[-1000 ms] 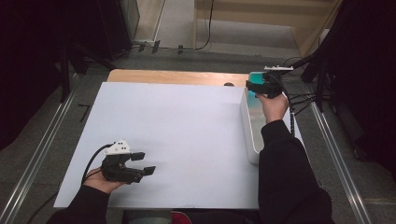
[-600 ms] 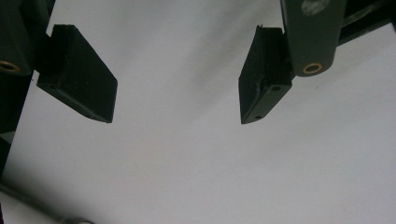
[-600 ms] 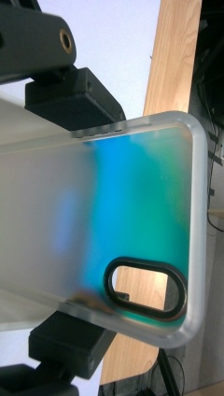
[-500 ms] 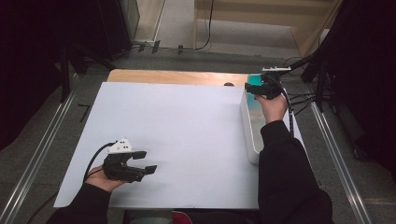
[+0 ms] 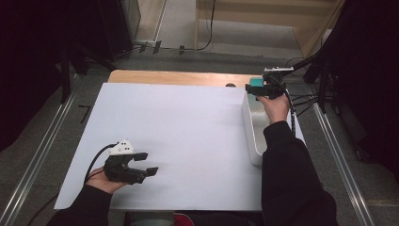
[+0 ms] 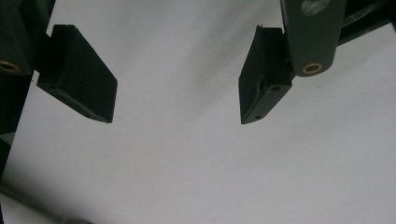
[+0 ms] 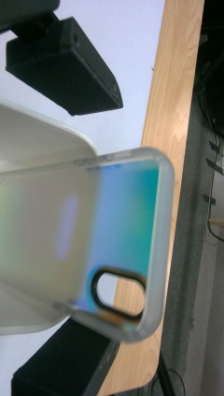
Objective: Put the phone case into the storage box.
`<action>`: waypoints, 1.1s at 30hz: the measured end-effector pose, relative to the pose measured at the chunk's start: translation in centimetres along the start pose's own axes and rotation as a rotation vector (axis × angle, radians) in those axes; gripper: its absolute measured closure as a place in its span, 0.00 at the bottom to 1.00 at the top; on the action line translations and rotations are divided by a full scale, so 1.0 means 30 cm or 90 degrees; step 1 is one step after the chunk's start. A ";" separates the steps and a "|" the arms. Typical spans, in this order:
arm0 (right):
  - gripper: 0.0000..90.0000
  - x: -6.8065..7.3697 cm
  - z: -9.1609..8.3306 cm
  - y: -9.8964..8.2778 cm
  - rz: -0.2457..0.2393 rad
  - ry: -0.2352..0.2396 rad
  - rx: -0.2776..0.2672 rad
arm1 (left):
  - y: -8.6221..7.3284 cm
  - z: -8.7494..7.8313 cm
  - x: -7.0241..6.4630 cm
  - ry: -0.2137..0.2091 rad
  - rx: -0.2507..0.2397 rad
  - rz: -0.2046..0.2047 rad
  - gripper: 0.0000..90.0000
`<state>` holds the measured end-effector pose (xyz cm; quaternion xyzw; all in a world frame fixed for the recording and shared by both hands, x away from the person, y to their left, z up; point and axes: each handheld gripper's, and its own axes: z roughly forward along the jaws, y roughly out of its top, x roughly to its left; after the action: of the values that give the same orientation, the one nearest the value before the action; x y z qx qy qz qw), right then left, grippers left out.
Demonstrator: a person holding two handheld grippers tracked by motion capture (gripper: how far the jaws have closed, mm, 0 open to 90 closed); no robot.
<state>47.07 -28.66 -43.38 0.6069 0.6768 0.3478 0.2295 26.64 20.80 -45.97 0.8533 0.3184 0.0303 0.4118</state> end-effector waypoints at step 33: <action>0.00 -0.009 -0.121 0.099 -0.020 0.031 -0.017 | 0.009 0.009 0.001 -0.010 0.008 0.009 0.31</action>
<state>46.41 -29.55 -38.80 0.5842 0.6869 0.3678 0.2270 26.89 20.49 -45.96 0.8581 0.3096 0.0245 0.4088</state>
